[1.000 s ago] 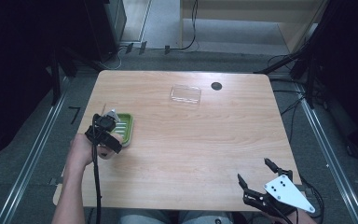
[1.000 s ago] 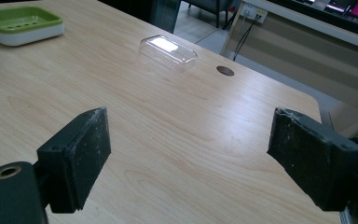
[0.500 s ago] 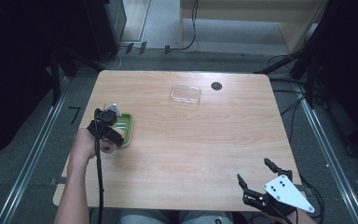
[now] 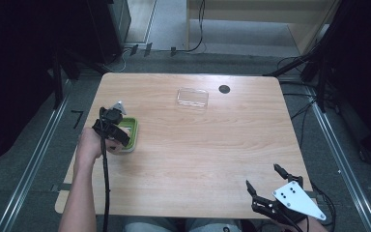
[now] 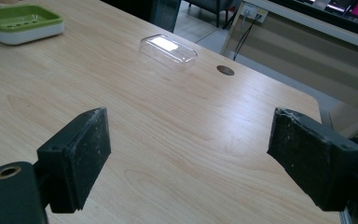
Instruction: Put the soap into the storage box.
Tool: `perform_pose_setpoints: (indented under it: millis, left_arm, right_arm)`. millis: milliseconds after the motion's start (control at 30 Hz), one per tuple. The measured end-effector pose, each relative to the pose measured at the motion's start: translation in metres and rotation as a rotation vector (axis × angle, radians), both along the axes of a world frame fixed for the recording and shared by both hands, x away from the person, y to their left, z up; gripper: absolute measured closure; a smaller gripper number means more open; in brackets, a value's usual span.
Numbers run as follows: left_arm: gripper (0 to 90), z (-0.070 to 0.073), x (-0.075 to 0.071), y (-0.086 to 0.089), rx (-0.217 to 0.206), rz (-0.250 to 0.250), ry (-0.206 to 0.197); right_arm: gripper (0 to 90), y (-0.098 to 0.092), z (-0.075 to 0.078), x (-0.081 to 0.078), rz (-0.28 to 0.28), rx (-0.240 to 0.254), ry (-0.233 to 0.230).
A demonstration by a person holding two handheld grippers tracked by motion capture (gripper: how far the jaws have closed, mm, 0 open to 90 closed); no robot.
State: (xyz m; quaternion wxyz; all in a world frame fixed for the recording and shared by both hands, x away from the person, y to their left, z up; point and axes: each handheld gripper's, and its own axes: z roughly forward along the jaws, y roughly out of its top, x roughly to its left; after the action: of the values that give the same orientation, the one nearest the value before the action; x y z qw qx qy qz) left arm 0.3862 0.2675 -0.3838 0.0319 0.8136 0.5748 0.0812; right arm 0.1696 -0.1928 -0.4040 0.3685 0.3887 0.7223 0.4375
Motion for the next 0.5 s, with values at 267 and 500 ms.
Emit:
perform_pose_setpoints:
  millis: [267, 500]
  left_arm:
    - [33.5, -0.004, 0.012, -0.001, -0.012, 0.025, -0.012]
    - [33.5, -0.007, 0.02, -0.003, -0.02, 0.054, -0.017]
  right_arm:
    - [13.3, 0.0, 0.0, 0.001, 0.002, -0.001, 0.002]
    - [13.3, -0.001, 0.0, 0.001, 0.001, 0.001, 0.0]
